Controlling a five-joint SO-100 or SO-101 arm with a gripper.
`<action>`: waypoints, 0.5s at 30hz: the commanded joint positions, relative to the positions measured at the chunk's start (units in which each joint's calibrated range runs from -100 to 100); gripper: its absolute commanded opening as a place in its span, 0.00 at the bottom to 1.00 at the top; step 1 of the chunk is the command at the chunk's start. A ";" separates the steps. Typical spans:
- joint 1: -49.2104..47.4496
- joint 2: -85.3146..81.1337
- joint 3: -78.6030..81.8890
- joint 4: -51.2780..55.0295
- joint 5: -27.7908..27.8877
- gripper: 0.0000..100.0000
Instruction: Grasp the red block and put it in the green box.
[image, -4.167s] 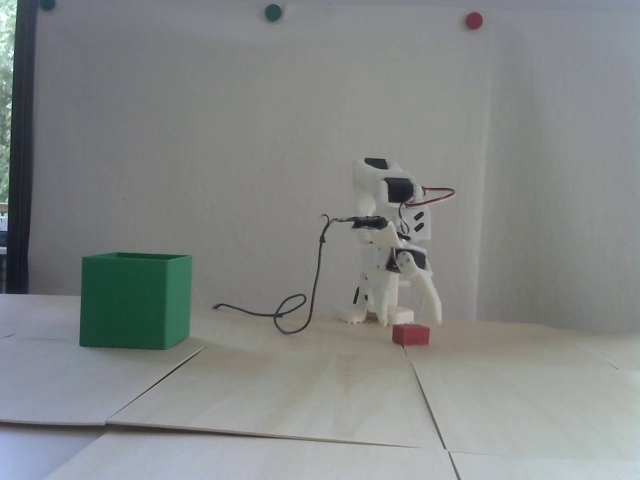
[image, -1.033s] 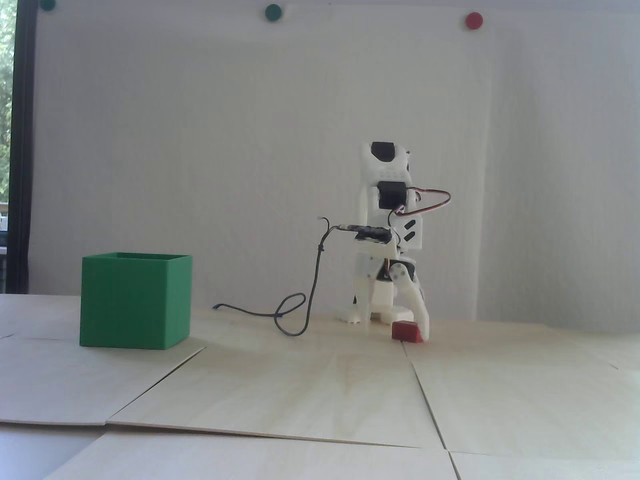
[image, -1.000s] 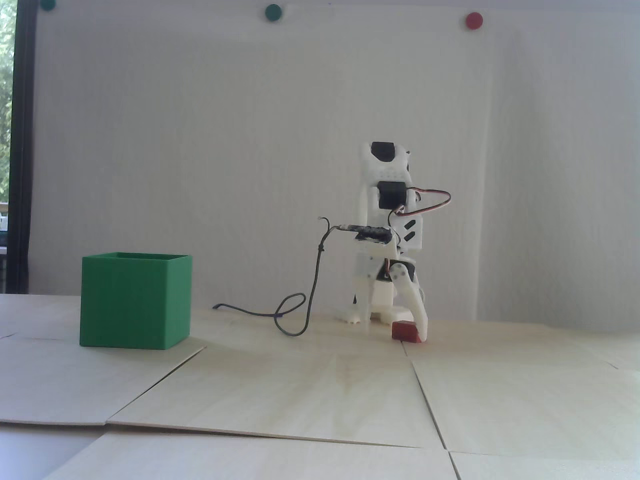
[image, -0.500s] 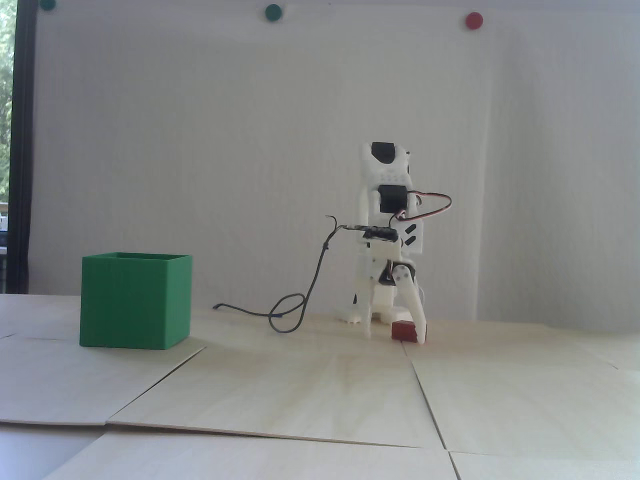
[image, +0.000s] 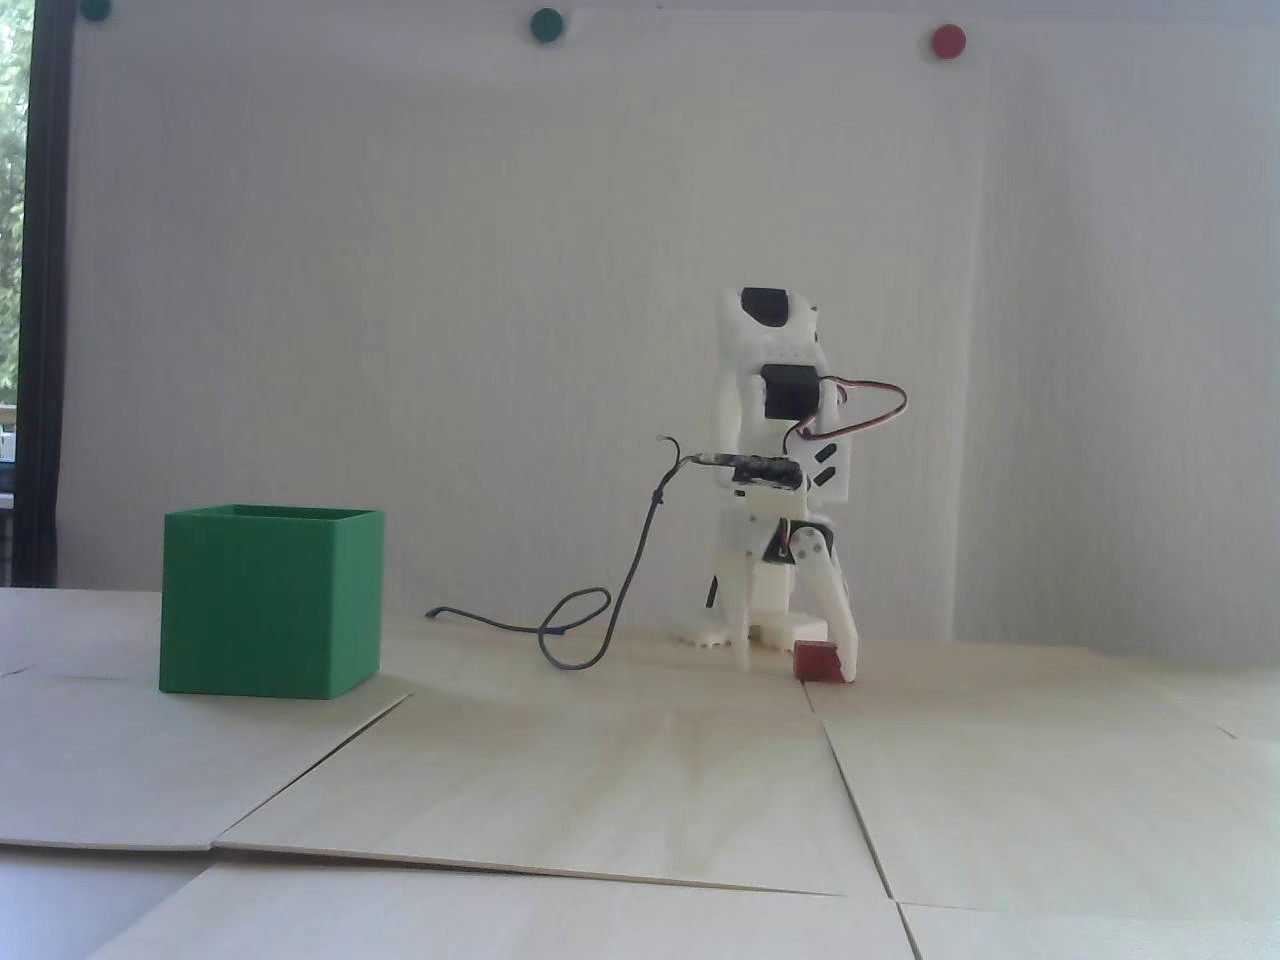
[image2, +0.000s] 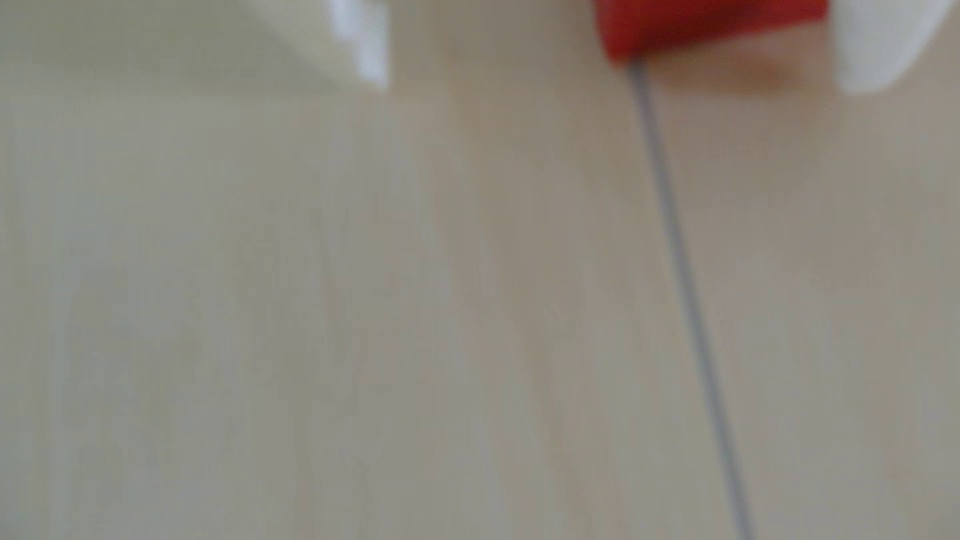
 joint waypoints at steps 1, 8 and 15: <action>-2.05 -11.76 -1.03 6.06 0.42 0.30; -5.19 -18.00 1.10 9.18 0.11 0.29; -5.19 -18.08 5.71 6.31 0.37 0.29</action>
